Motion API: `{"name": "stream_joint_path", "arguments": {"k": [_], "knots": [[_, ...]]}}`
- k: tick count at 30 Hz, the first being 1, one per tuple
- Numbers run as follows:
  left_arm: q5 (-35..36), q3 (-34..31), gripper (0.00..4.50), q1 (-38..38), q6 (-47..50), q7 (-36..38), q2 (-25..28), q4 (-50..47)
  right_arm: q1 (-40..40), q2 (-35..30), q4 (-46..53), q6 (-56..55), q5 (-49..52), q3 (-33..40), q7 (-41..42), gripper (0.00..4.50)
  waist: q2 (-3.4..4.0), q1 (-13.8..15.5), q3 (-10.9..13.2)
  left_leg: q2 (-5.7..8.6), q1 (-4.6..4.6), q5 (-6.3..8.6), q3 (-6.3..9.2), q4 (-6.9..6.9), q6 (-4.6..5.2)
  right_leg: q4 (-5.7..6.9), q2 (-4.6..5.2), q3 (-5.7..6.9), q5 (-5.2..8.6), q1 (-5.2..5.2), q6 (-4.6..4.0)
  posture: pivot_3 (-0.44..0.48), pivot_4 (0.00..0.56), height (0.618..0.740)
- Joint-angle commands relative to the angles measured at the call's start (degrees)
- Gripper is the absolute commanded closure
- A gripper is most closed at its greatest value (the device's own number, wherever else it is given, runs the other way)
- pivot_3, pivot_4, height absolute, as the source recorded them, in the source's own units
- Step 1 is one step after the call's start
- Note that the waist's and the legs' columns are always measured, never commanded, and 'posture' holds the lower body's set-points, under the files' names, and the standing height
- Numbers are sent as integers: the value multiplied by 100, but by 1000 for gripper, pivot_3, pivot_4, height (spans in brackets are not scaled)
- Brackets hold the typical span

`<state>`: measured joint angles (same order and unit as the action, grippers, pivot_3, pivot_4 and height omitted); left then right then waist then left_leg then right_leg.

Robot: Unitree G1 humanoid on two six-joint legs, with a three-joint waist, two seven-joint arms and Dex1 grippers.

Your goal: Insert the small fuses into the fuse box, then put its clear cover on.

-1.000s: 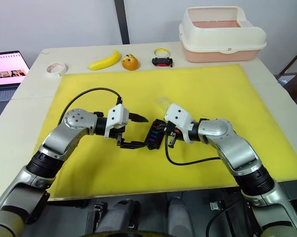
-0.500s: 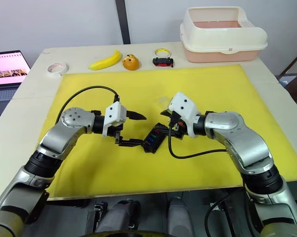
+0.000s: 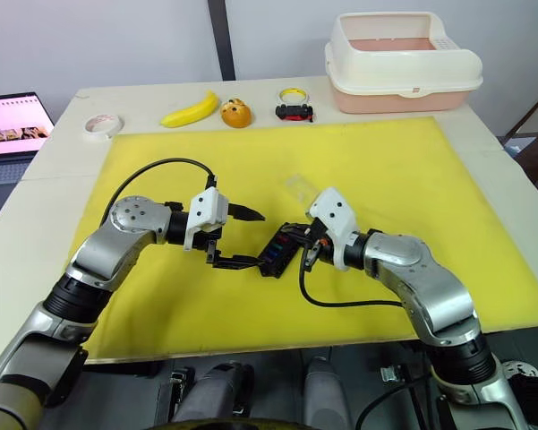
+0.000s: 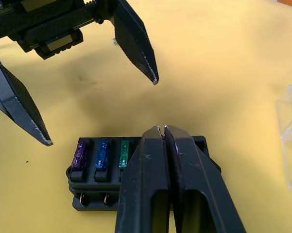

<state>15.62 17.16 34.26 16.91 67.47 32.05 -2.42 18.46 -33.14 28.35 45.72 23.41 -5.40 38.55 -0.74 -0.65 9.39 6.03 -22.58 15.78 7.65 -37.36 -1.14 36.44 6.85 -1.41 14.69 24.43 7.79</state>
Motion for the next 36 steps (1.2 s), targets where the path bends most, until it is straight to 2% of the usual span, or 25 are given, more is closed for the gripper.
{"name": "stream_joint_path", "arguments": {"k": [1,6,11,15,21,25,29,32,36], "knots": [[-8,-123,0,48,-103,27,24,-95,-10,39,124,-101,-44,-85,-75,4462,0,0,0,0,0,0,0,0,0,0,0,0,0,0,0,0,150,740],[-29,-127,0,70,-100,12,4,-63,-70,113,61,6,-138,-278,-232,4462,0,0,0,0,0,0,0,-1,0,0,0,0,0,0,0,0,150,740],[-38,-142,0,57,-99,-5,16,-65,-265,-108,66,273,-170,-557,-159,4462,1,7,-3,0,6,0,0,0,0,0,0,0,0,-6,0,0,150,740],[39,-261,0,-36,16,-85,52,-135,-179,78,124,252,-33,-318,-301,4462,1,1,-5,0,10,0,1,-1,0,0,0,0,0,-11,0,0,150,740],[652,-1034,0,-704,580,-279,335,-776,90,246,592,660,1097,794,-231,4462,2,-19,-4,-2,9,0,1,5,0,2,-1,-1,0,-4,0,0,150,740],[1098,-1889,0,-1635,1008,-476,796,-1312,-106,-323,847,1055,1764,1664,-10,4462,2,-2,-4,-3,9,1,2,9,1,0,-1,-2,0,-3,0,0,150,740],[1473,-2733,0,-2458,1447,-745,1147,-1581,-614,-1037,775,1008,1930,2476,249,4462,2,49,-4,-2,9,8,2,11,14,-7,0,-1,0,-9,0,0,150,740],[1737,-3825,0,-3212,1773,-943,1360,-1423,-1192,-1789,213,686,1546,3131,682,3624,3,91,-5,-2,11,17,0,6,29,-6,0,-1,0,-13,-1,0,150,740],[1888,-4748,0,-4182,2066,-912,1583,-1237,-1563,-2350,-374,387,1397,3572,1102,1590,5,86,-6,-6,18,18,-6,10,31,-6,0,-2,0,-16,-1,0,150,740]]}}
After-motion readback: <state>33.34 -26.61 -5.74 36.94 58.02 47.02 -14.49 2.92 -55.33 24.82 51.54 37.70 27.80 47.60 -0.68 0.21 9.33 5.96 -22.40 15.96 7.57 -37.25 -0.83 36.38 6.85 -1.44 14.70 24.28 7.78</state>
